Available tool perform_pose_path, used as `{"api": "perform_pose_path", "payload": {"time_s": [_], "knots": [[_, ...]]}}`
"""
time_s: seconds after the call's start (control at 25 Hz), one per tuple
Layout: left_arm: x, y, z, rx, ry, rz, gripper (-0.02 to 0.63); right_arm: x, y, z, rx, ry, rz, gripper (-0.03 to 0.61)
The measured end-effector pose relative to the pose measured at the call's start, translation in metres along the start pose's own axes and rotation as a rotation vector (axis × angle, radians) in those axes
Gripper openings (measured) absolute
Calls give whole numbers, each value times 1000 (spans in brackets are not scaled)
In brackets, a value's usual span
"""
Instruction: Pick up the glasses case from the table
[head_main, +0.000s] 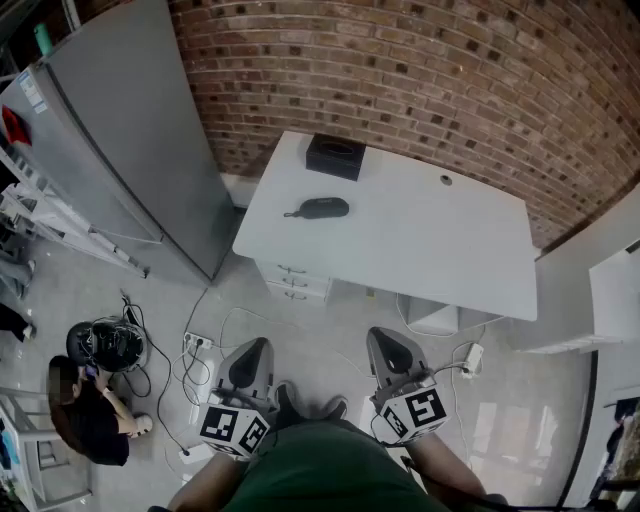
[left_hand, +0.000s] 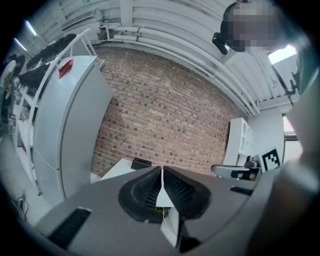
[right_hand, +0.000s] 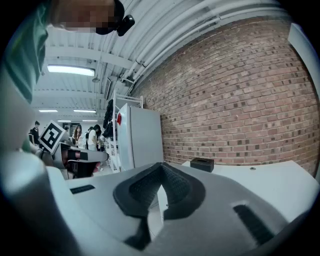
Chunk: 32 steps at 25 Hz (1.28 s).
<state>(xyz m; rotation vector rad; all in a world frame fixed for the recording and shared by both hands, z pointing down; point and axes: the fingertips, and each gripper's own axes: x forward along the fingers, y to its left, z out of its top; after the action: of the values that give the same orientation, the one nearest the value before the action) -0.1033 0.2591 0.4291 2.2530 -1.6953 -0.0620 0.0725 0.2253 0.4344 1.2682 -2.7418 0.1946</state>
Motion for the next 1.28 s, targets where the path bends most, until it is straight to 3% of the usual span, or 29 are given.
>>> {"api": "perform_pose_path", "payload": {"time_s": [0.4, 0.76, 1.04, 1.28], "knots": [[4, -21, -12, 57, -28, 4, 12, -11, -16, 0, -5, -26, 31, 0], [8, -42, 12, 144, -62, 72, 12, -27, -53, 1, 15, -46, 32, 2], [29, -17, 8, 126, -62, 99, 12, -3, -74, -5, -2, -17, 13, 2], [72, 14, 6, 131, -53, 66, 12, 36, -92, -1, -42, 3, -28, 2]]}}
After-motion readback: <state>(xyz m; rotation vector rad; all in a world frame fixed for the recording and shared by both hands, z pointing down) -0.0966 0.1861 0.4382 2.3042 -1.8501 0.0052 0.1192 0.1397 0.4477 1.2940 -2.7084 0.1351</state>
